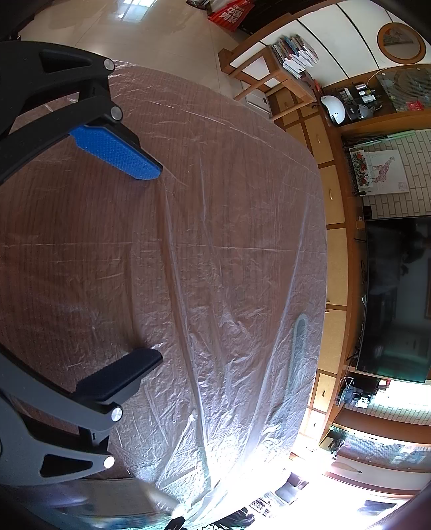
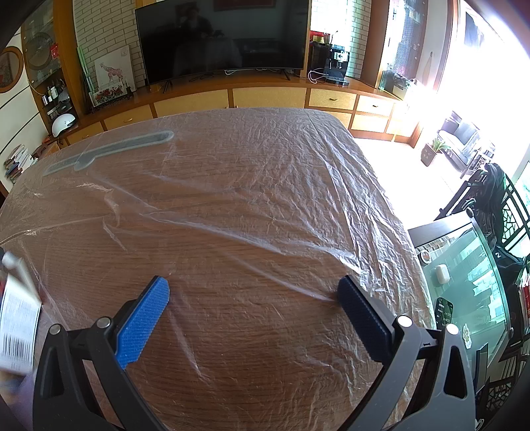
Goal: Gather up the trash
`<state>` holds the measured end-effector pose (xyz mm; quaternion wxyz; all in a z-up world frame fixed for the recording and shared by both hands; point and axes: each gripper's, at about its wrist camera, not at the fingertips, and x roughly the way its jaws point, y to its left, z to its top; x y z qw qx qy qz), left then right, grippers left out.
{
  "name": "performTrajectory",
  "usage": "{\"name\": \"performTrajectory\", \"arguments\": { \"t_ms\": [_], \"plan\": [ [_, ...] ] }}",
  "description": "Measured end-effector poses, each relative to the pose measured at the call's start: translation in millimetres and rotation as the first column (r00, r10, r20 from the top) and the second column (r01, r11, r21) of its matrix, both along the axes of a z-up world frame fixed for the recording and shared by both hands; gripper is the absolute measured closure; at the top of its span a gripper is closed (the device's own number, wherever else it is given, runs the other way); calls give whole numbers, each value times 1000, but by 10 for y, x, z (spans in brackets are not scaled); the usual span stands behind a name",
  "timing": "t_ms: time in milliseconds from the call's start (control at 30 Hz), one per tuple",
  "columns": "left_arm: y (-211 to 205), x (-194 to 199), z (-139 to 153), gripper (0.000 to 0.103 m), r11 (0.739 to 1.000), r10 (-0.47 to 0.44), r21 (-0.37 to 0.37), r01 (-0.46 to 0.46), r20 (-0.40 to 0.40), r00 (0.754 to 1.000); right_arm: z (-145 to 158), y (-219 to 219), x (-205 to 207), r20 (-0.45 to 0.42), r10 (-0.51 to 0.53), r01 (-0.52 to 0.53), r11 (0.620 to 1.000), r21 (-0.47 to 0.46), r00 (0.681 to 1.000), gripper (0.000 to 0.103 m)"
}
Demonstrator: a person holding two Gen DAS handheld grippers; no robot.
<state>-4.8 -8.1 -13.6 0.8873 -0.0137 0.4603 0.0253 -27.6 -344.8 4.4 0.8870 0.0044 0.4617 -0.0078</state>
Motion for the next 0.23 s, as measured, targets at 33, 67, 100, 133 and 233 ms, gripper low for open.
{"name": "performTrajectory", "arguments": {
  "t_ms": [33, 67, 100, 133, 233],
  "plan": [
    [-4, -9, 4, 1, 1000, 0, 0, 0, 0, 1000, -7, 1, 7, 0, 0, 0, 1000, 0, 1000, 4],
    [1, -10, 7, 1, 1000, 0, 0, 0, 0, 1000, -5, 1, 6, 0, 0, 0, 1000, 0, 1000, 4],
    [-3, -4, 6, 1, 1000, 0, 0, 0, 0, 1000, 1, 2, 3, 0, 0, 0, 1000, 0, 1000, 4],
    [4, -10, 5, 1, 1000, 0, 0, 0, 0, 1000, -3, 2, 4, 0, 0, 0, 1000, 0, 1000, 4],
    [6, -9, 6, 1, 1000, 0, 0, 0, 0, 1000, -2, 3, 5, 0, 0, 0, 1000, 0, 1000, 4]
  ]
}}
